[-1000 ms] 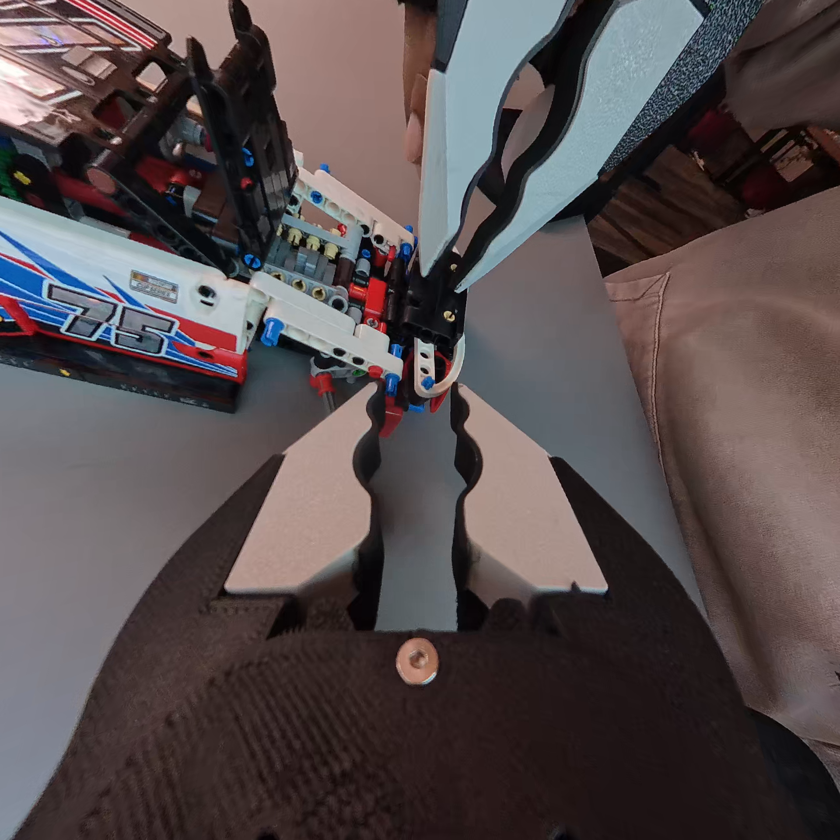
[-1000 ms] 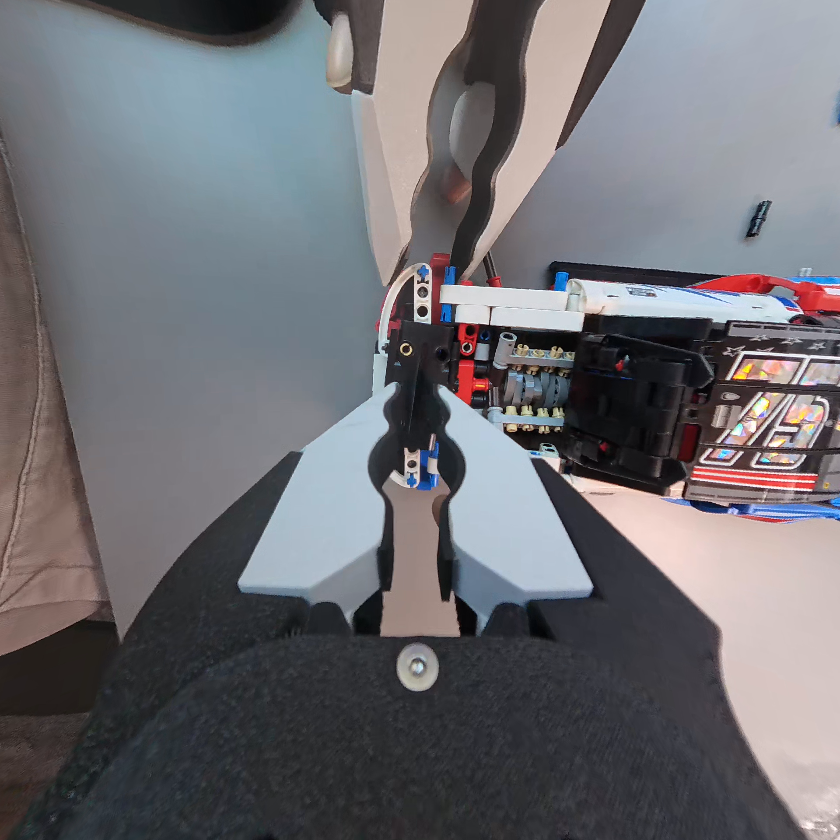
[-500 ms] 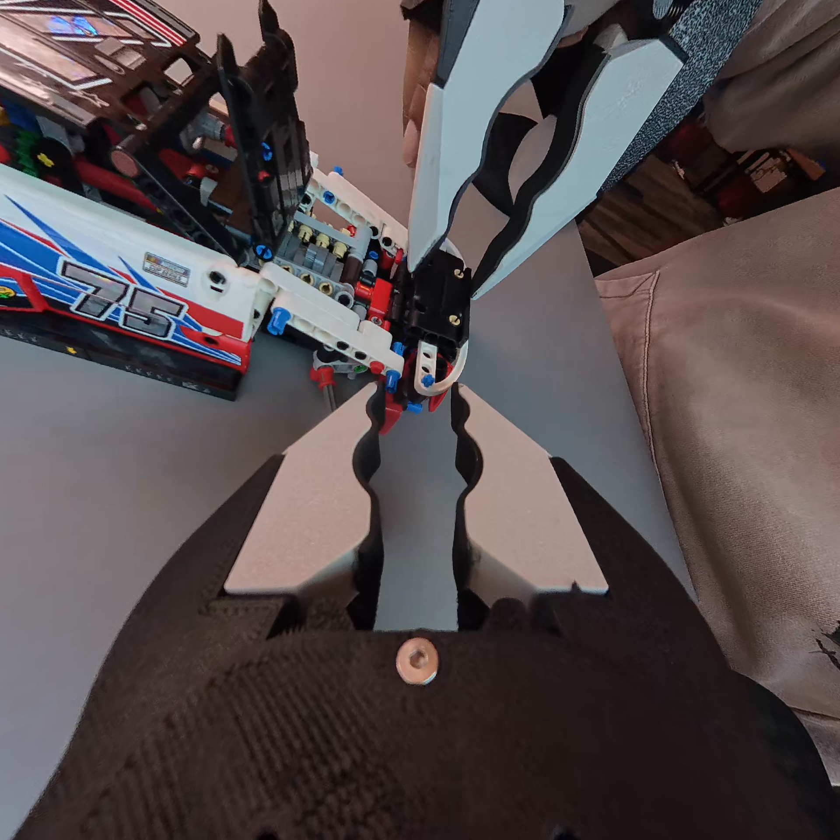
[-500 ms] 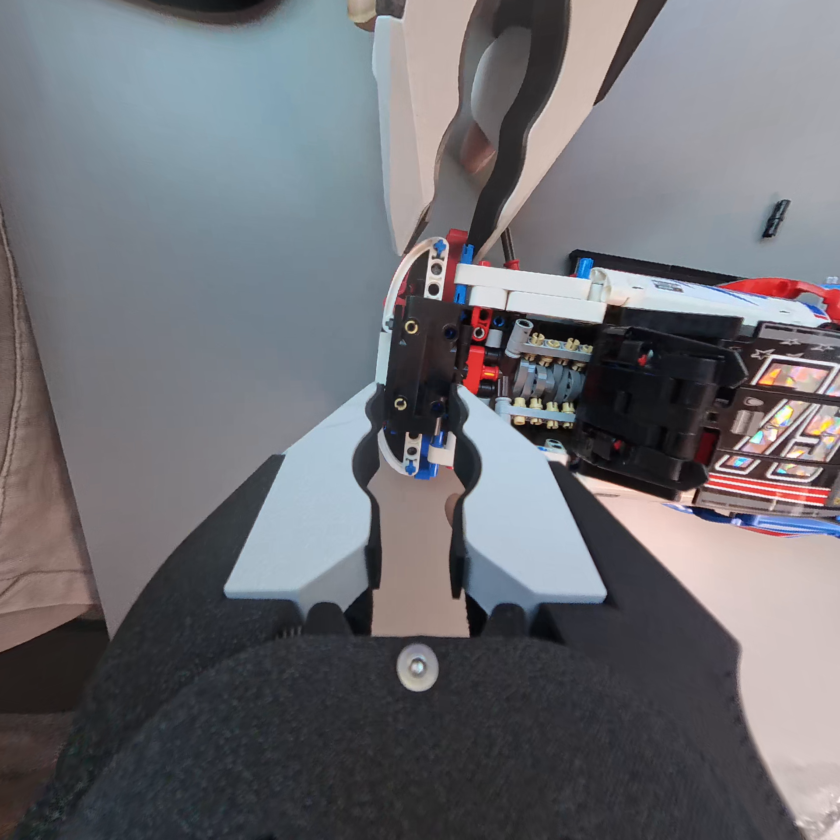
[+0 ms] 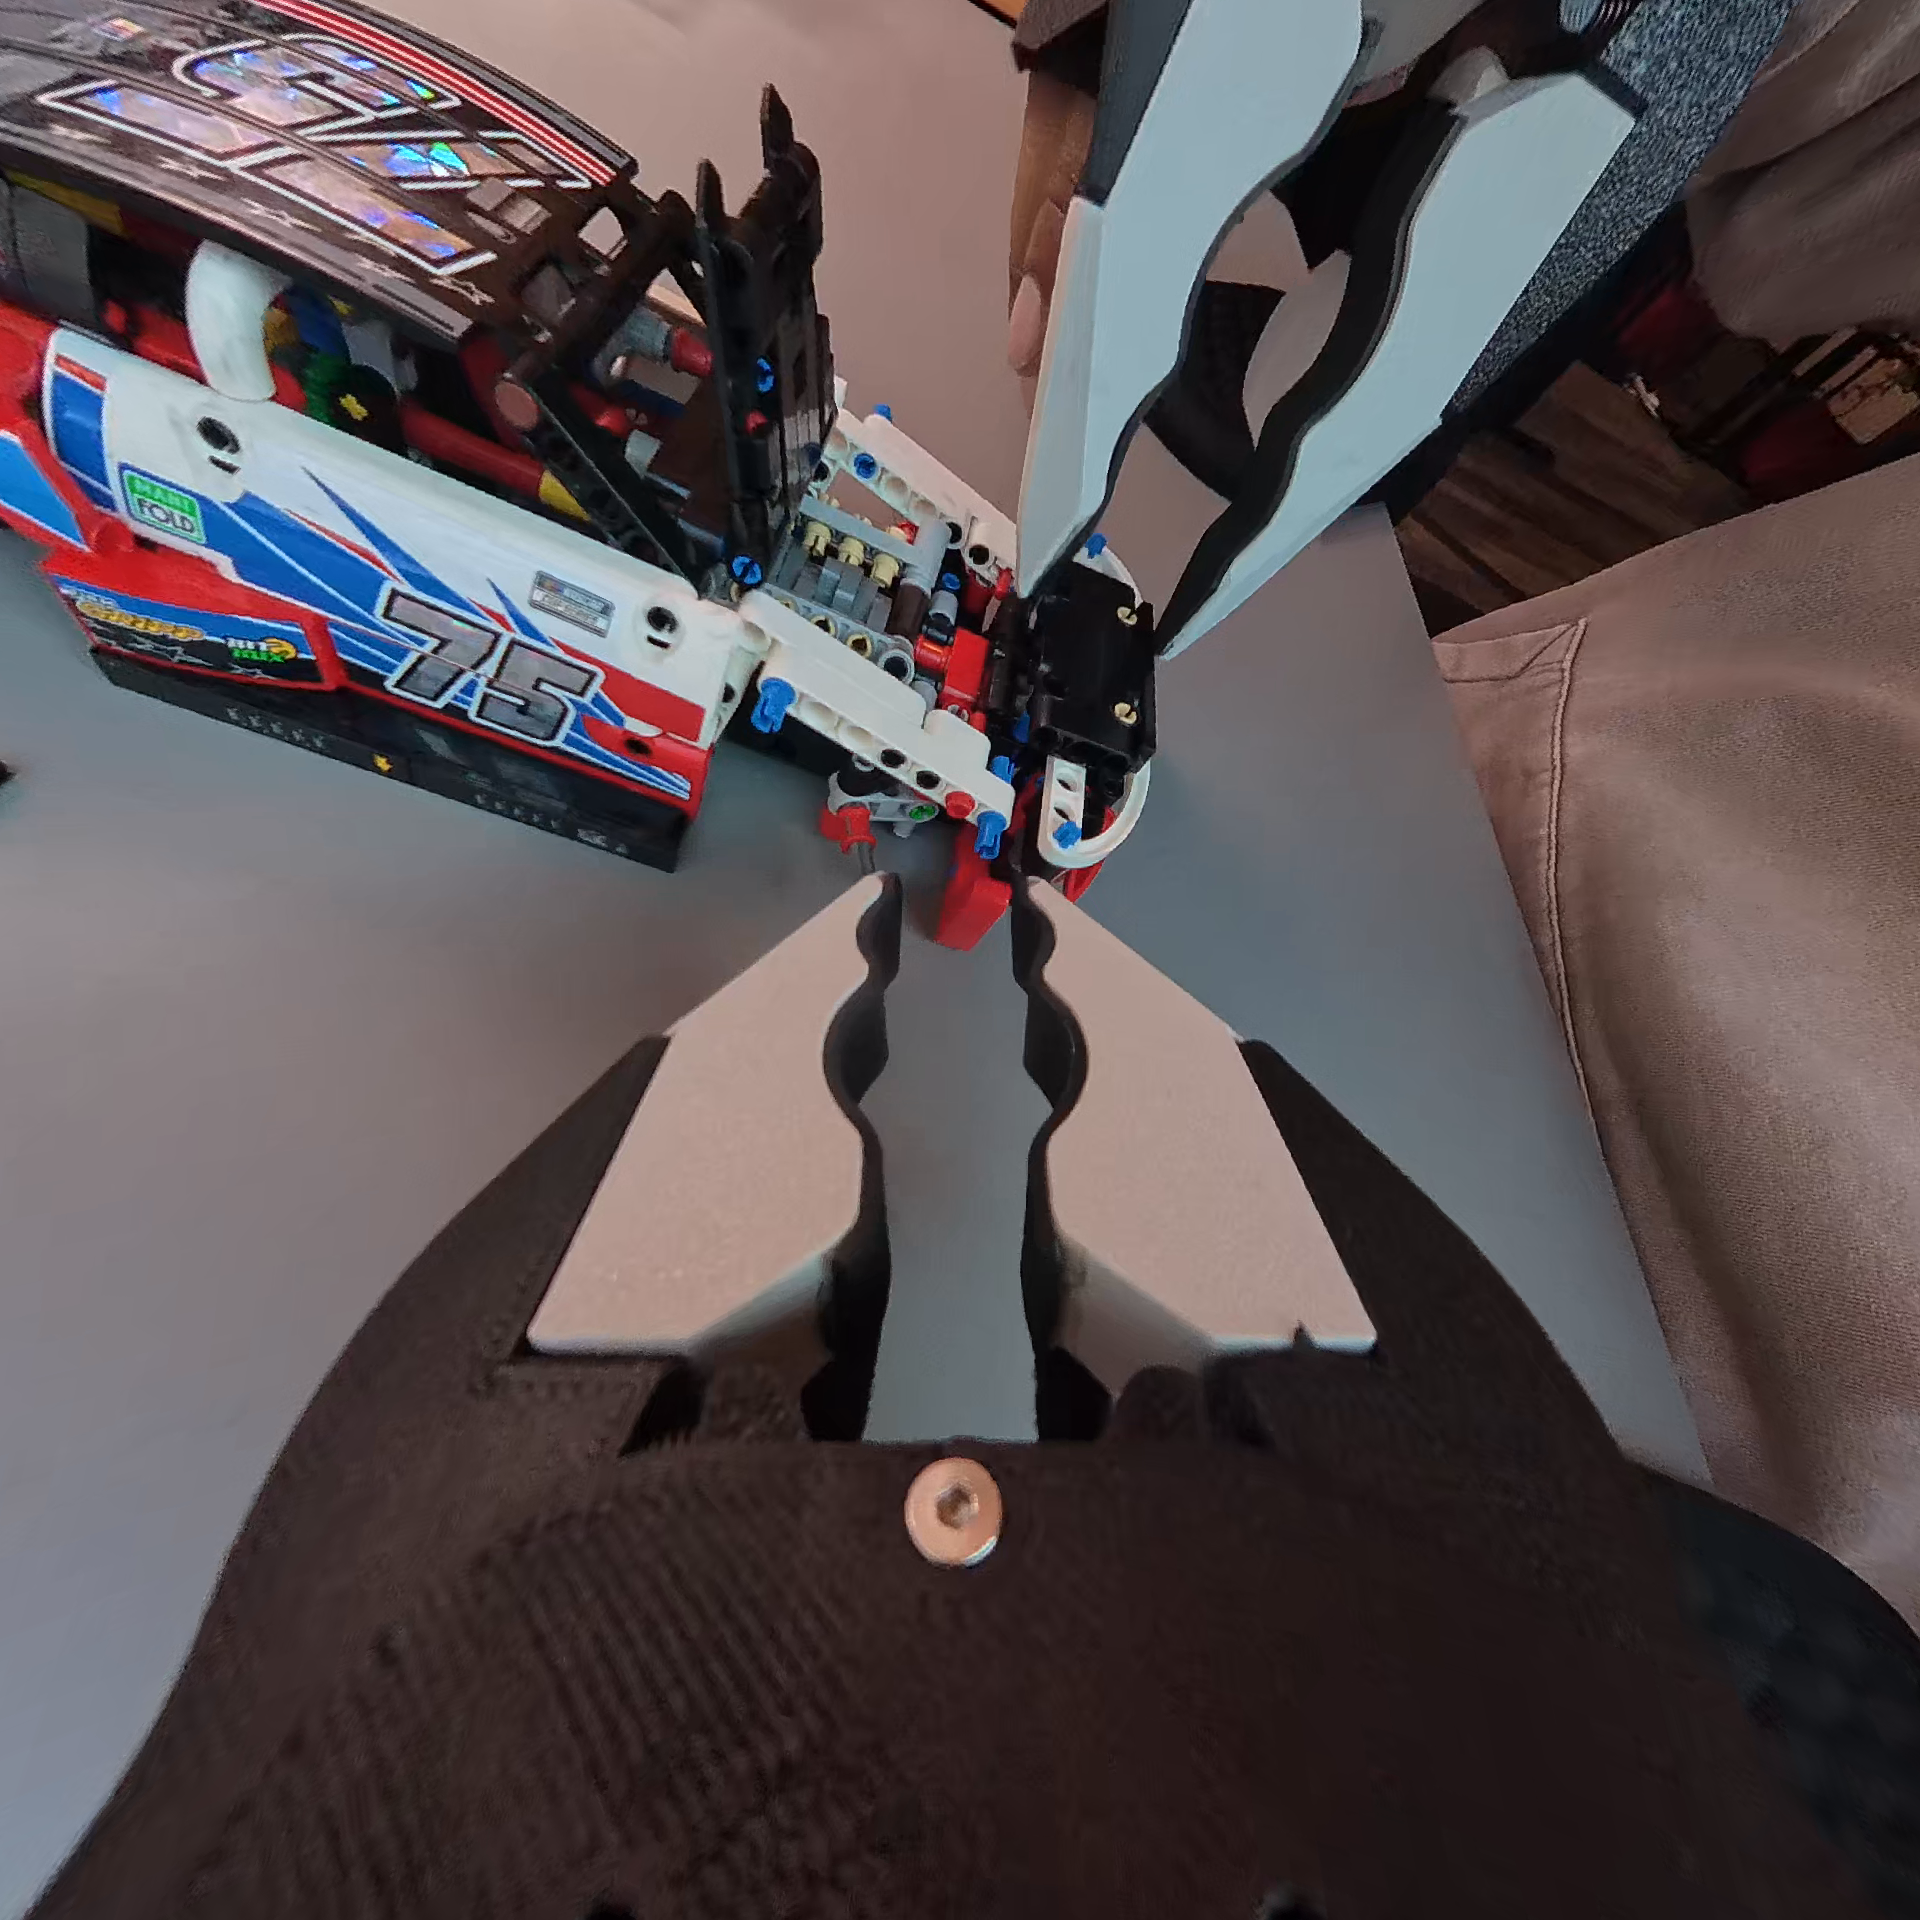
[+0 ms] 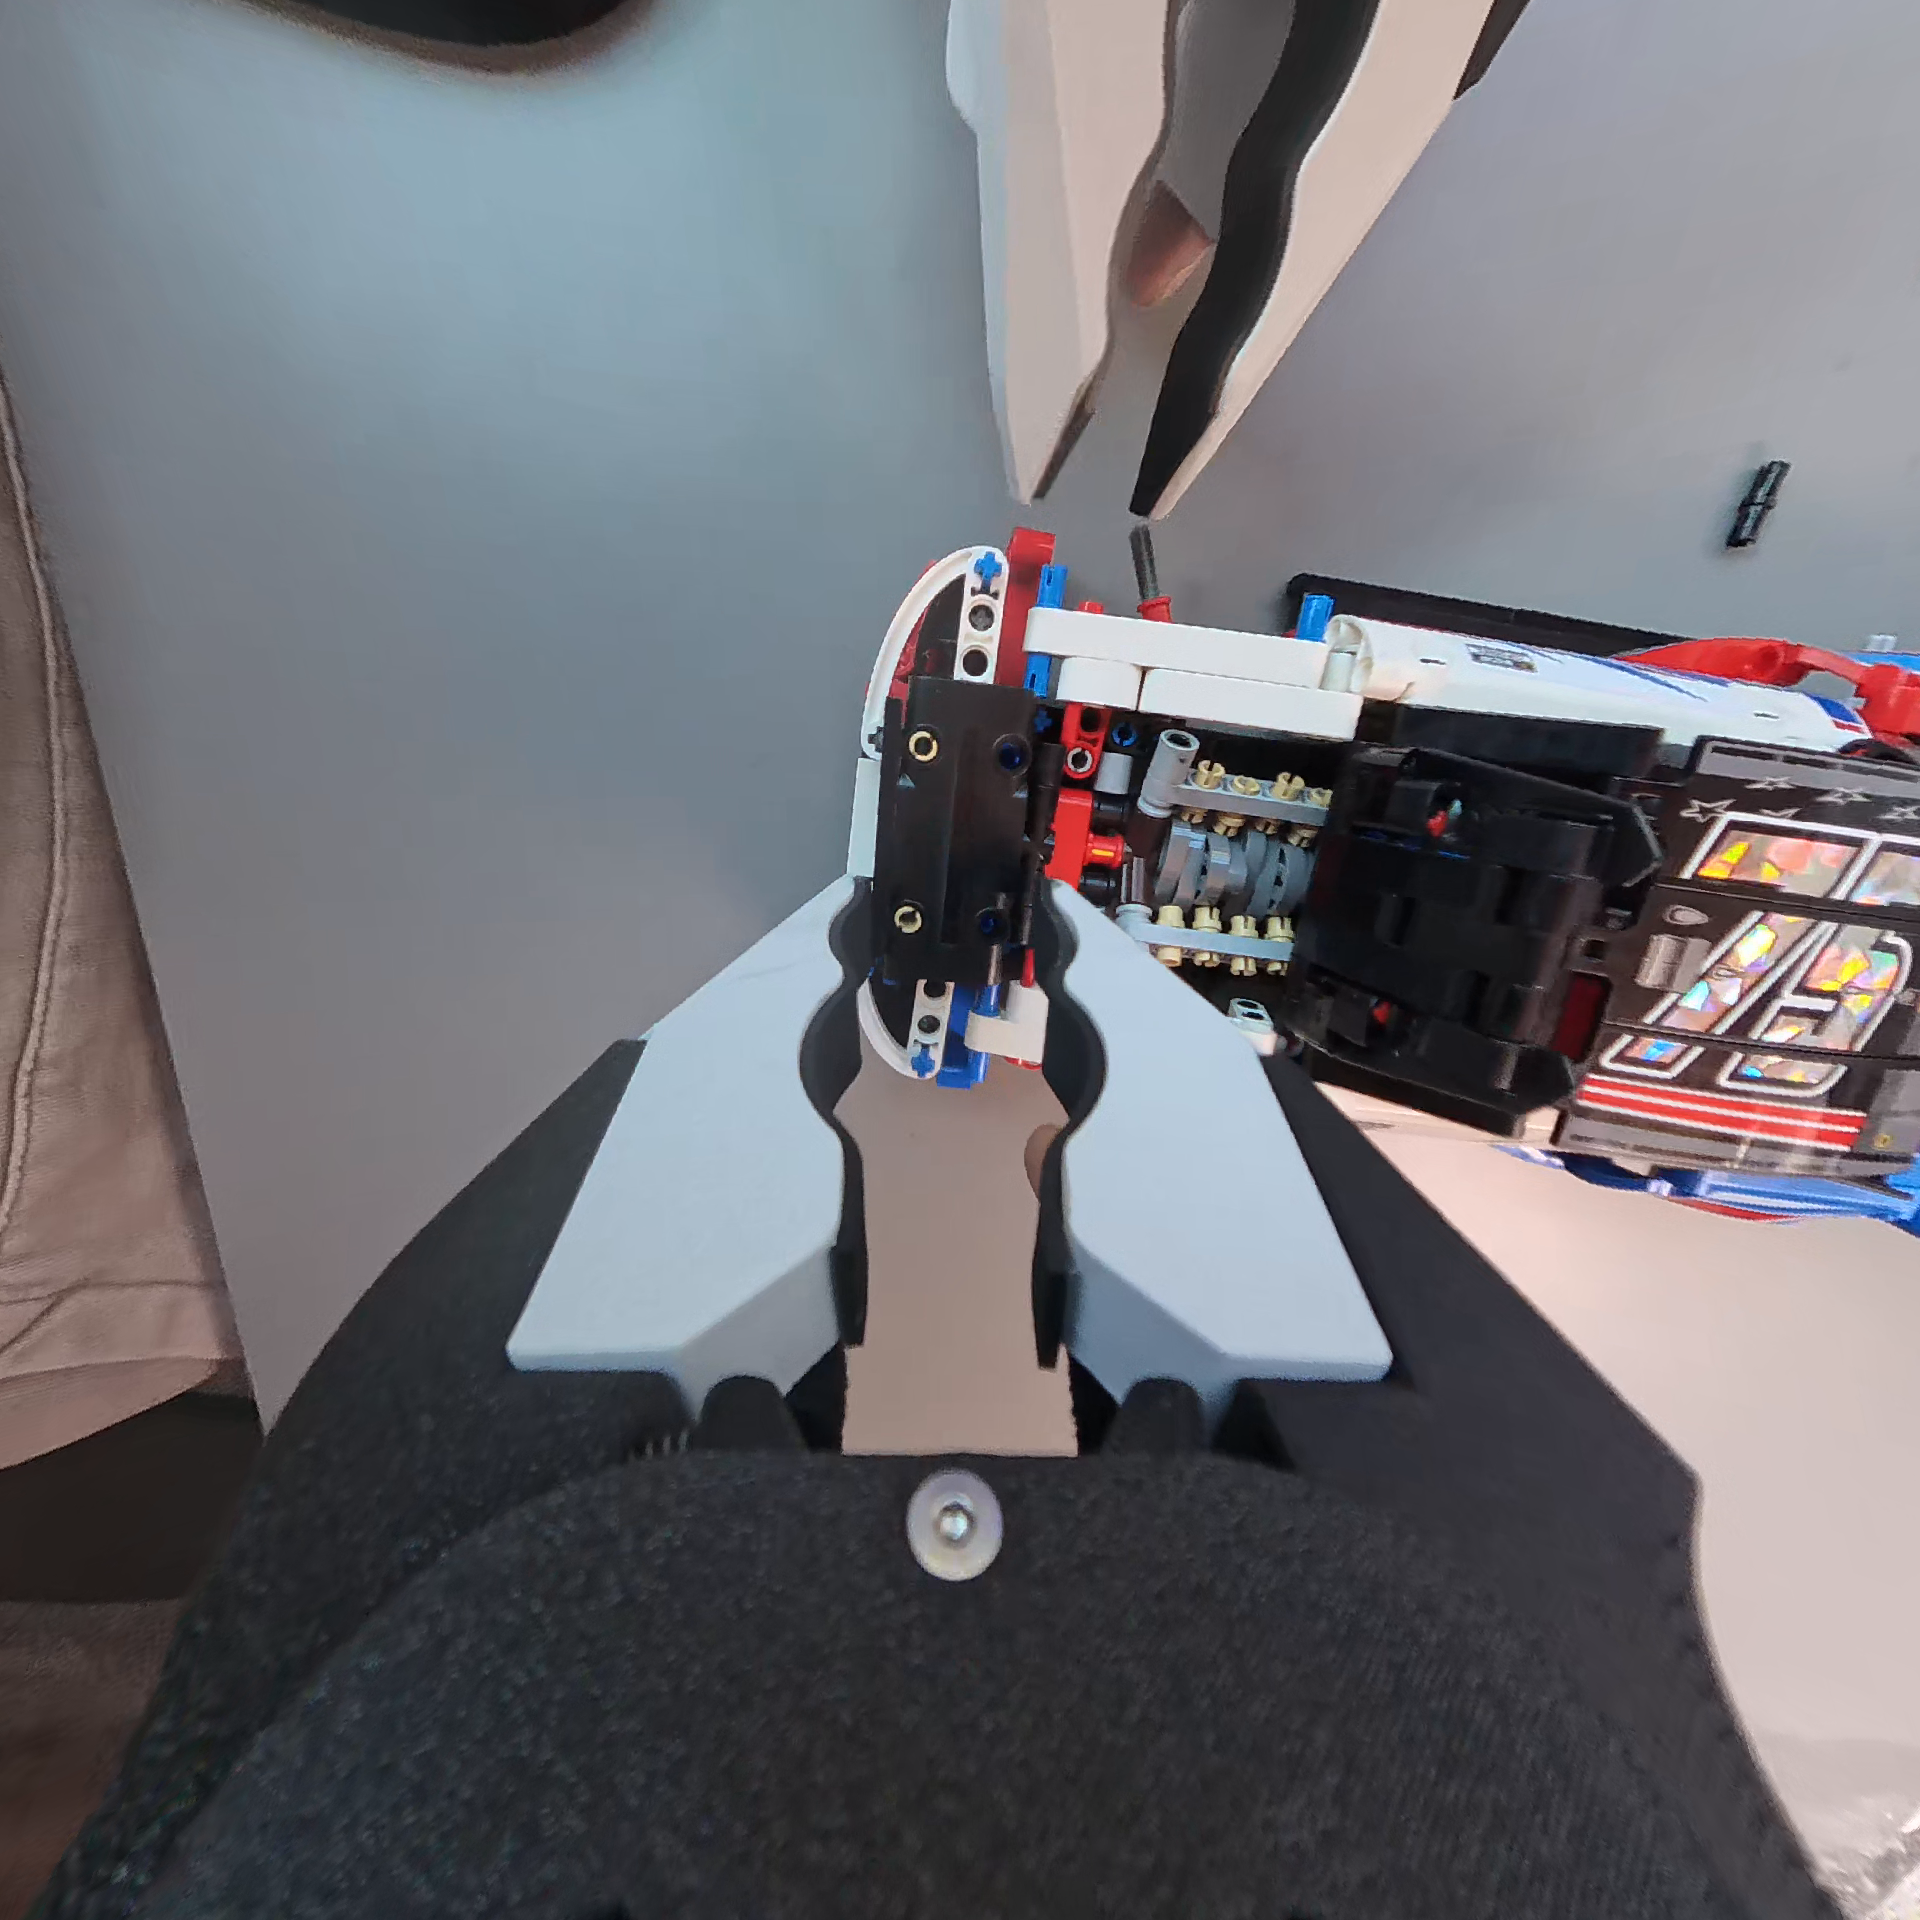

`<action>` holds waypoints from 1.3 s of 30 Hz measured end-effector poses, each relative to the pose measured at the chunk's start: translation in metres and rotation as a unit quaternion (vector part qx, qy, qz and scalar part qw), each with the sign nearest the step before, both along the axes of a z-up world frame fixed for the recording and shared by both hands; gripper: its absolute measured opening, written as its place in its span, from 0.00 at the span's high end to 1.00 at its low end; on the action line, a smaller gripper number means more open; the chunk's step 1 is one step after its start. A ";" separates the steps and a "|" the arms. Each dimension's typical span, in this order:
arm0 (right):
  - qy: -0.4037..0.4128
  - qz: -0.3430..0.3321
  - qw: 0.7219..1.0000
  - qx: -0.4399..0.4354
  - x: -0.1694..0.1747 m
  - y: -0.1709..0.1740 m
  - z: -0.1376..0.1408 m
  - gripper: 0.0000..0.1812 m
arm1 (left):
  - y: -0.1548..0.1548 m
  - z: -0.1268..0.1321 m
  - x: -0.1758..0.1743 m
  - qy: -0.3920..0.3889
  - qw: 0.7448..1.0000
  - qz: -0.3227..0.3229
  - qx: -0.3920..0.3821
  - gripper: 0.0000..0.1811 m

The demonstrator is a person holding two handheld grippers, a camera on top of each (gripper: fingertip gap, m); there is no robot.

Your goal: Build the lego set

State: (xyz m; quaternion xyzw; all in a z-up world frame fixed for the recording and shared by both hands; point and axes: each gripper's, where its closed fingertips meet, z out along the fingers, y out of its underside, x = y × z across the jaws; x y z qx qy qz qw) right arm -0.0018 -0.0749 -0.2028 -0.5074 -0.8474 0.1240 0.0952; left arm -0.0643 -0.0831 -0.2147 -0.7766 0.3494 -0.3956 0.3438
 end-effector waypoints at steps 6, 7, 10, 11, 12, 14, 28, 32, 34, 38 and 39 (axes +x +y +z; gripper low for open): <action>0.001 0.001 1.000 0.004 -0.002 -0.003 0.001 0.87 | -0.006 -0.005 0.005 0.024 0.999 -0.018 0.013 0.86; -0.004 0.001 1.000 0.009 -0.002 -0.002 -0.001 0.87 | -0.006 -0.005 0.006 0.030 0.999 -0.020 0.018 0.86; -0.014 0.004 1.000 0.011 -0.002 -0.002 -0.002 0.87 | -0.007 -0.008 0.010 0.050 0.998 -0.023 0.032 0.87; -0.017 0.004 1.000 0.011 -0.002 -0.002 -0.002 0.87 | -0.007 -0.009 0.011 0.054 0.998 -0.023 0.036 0.87; -0.020 0.003 1.000 0.010 -0.002 -0.002 -0.003 0.87 | -0.007 -0.009 0.012 0.058 0.997 -0.023 0.040 0.88; -0.026 0.001 1.000 0.008 -0.001 -0.003 -0.003 0.87 | -0.008 -0.008 0.015 0.060 0.997 -0.026 0.048 0.91; -0.033 -0.036 0.999 -0.012 0.012 -0.004 -0.004 0.87 | -0.011 -0.009 0.024 0.079 0.994 -0.032 0.074 0.97; -0.025 -0.030 0.999 -0.038 0.012 -0.005 -0.006 0.86 | -0.012 -0.004 0.023 0.061 0.995 -0.033 0.075 0.93; -0.013 -0.025 0.999 -0.039 0.011 -0.003 -0.006 0.86 | -0.012 0.000 0.022 0.045 0.996 -0.033 0.074 0.90; 0.029 -0.026 0.998 -0.045 0.011 0.000 -0.002 0.81 | -0.011 0.022 0.030 0.000 0.995 -0.025 0.099 0.85; 0.048 -0.026 0.997 -0.050 0.010 0.000 0.001 0.81 | -0.011 0.028 0.033 -0.010 0.994 -0.023 0.107 0.84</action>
